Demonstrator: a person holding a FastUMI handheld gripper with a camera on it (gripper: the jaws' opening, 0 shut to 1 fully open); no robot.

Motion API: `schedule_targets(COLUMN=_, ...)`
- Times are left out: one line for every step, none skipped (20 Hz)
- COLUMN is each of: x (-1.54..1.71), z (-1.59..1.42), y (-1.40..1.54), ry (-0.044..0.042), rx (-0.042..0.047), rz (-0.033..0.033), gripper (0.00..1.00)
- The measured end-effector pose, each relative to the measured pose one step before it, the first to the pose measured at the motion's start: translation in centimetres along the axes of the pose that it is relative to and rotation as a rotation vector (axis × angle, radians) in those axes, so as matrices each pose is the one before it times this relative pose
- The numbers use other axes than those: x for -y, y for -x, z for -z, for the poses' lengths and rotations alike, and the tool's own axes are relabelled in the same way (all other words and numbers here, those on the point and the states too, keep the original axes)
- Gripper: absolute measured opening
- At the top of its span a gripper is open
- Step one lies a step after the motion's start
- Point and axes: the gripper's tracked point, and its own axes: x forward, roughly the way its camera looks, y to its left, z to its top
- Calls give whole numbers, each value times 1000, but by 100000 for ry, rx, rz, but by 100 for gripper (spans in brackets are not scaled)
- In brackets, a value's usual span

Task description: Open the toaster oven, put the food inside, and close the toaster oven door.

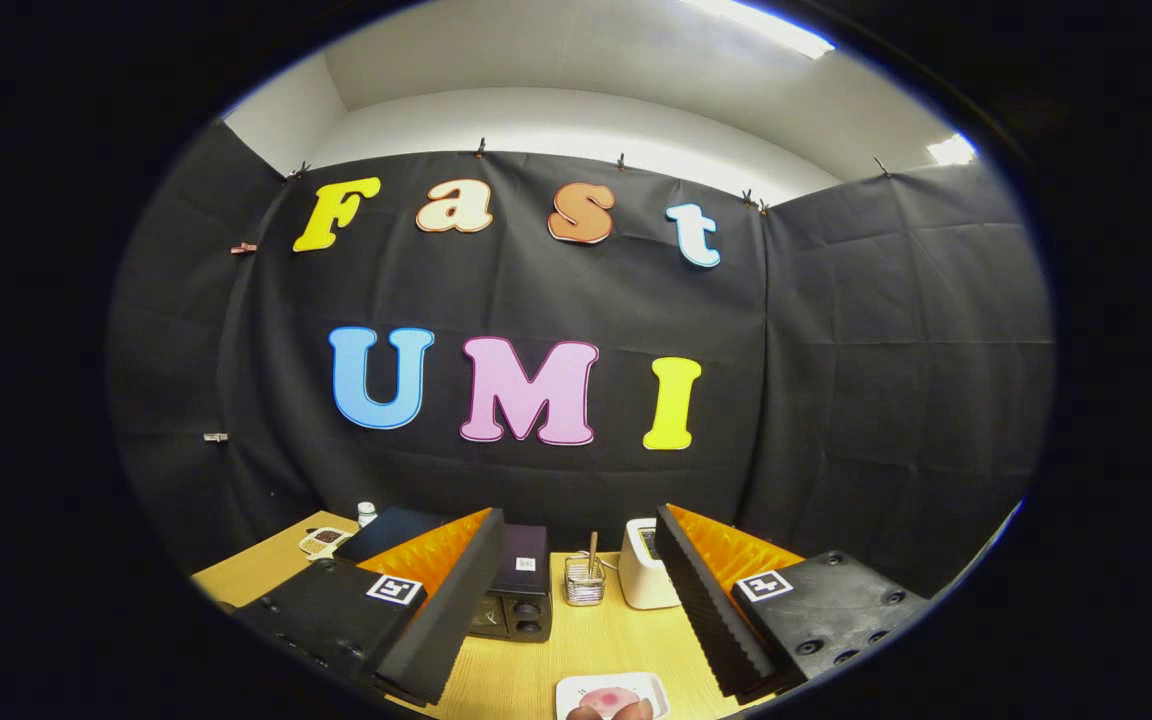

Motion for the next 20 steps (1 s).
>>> schedule_targets(x=-175, z=85, y=-104, ry=110, rx=-402, rz=-142, gripper=98)
schedule_targets(x=-206, z=199, y=-75, ry=-79, rx=-409, rz=-299, gripper=98)
schedule_targets(x=-455, z=61, y=-158, ry=-334, rx=-316, rz=-592, gripper=98)
schedule_targets(x=-584, z=88, y=-170, ry=-312, rx=-512, rz=-821, gripper=98)
schedule_targets(x=-697, z=144, y=-294, ry=-238, rx=-304, rz=-969, gripper=98)
schedule_targets(x=-957, z=127, y=-304, ry=-257, rx=-445, rz=-1135, gripper=98)
schedule_targets(x=-957, z=130, y=-338, ry=-323, rx=-250, rz=-1154, gripper=98)
schedule_targets(x=-1041, z=160, y=-333, ry=-501, rx=-493, rz=-1119, gripper=98)
schedule_targets(x=-1123, z=387, y=-503, ry=-879, rx=-750, rz=-1046, gripper=98)
schedule_targets(x=-1219, z=384, y=-567, ry=-909, rx=-720, rz=-1271, gripper=98)
schedule_targets(x=-1247, z=584, y=-683, ry=-787, rx=-1190, rz=-1038, gripper=98)
schedule_targets(x=-1120, z=656, y=-636, ry=-851, rx=-1295, rz=-881, gripper=98)
schedule_targets(x=-1192, z=702, y=-729, ry=-1134, rx=-1290, rz=-1368, gripper=98)
schedule_targets(x=-1266, z=821, y=-898, ry=-1075, rx=-1565, rz=-1152, gripper=98)
schedule_targets(x=-1021, z=1006, y=-933, ry=-630, rx=-2250, rz=-700, gripper=98)
schedule_targets(x=-954, z=1200, y=-865, ry=-550, rx=-2669, rz=-526, gripper=98)
schedule_targets(x=-861, z=1306, y=-920, ry=-688, rx=-3211, rz=-293, gripper=98)
schedule_targets(x=-929, z=1182, y=-957, ry=-616, rx=-2952, rz=-781, gripper=98)
schedule_targets(x=-728, z=1178, y=-1075, ry=-384, rx=-2934, rz=-168, gripper=98)
schedule_targets(x=-405, z=1397, y=-1082, ry=11, rx=-3206, rz=417, gripper=98)
